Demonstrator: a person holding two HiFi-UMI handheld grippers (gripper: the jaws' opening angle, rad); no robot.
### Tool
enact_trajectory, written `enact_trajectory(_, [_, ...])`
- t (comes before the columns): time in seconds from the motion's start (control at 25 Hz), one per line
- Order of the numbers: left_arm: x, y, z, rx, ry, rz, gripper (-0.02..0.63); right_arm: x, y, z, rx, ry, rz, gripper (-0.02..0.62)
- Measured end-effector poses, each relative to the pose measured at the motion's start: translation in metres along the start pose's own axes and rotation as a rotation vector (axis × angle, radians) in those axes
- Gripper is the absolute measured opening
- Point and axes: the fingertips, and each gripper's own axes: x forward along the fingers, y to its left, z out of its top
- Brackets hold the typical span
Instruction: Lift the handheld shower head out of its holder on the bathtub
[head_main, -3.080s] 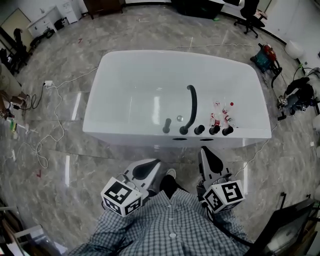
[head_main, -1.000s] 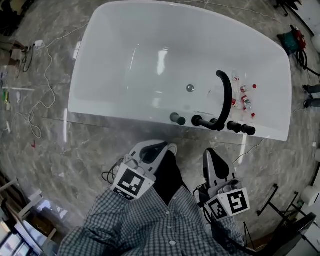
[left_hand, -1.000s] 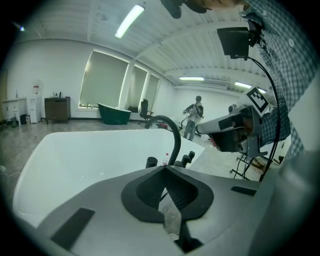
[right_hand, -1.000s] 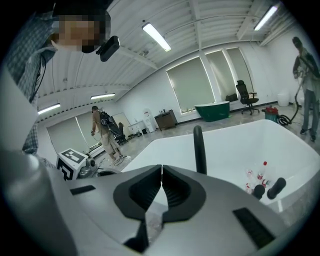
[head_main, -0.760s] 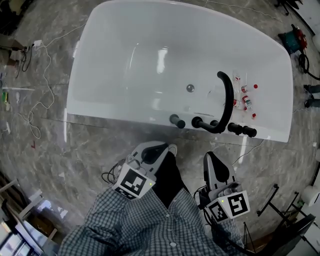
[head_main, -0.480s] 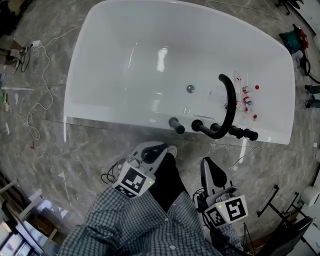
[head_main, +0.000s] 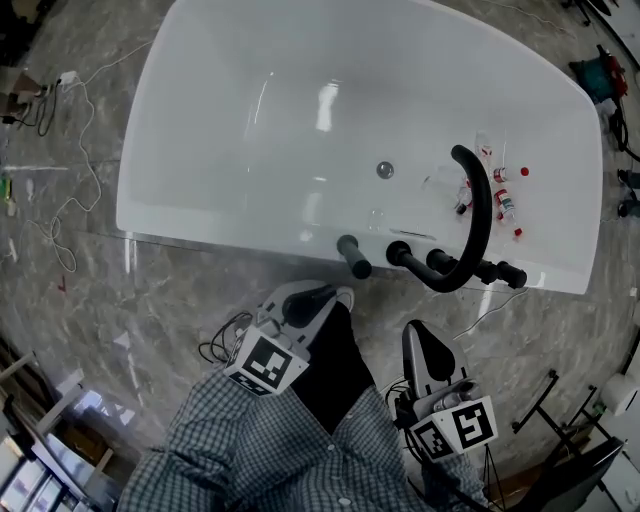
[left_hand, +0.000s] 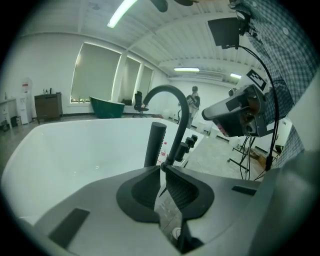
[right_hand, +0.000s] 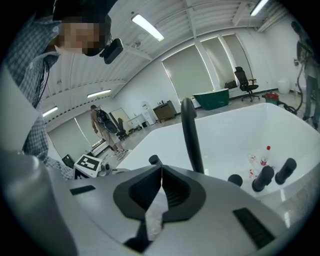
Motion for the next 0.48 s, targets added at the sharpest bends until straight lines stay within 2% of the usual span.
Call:
enact_trajectory(0.16, [0.013,0.008,-0.013,-0.005,0.013,0.004,0.012,0.010,-0.008,-0.015,0.004,0.031,0.010,0.018])
enact_trajectory(0.28, [0.022,0.013,-0.023,0.023,0.035,0.013,0.014,0.016,-0.012,-0.023,0.005,0.043,0.016,0.018])
enact_trajectory(0.48, [0.037,0.018,-0.035,0.039,0.049,0.024,0.061,0.021,-0.019,-0.030,0.003,0.053,0.020,0.018])
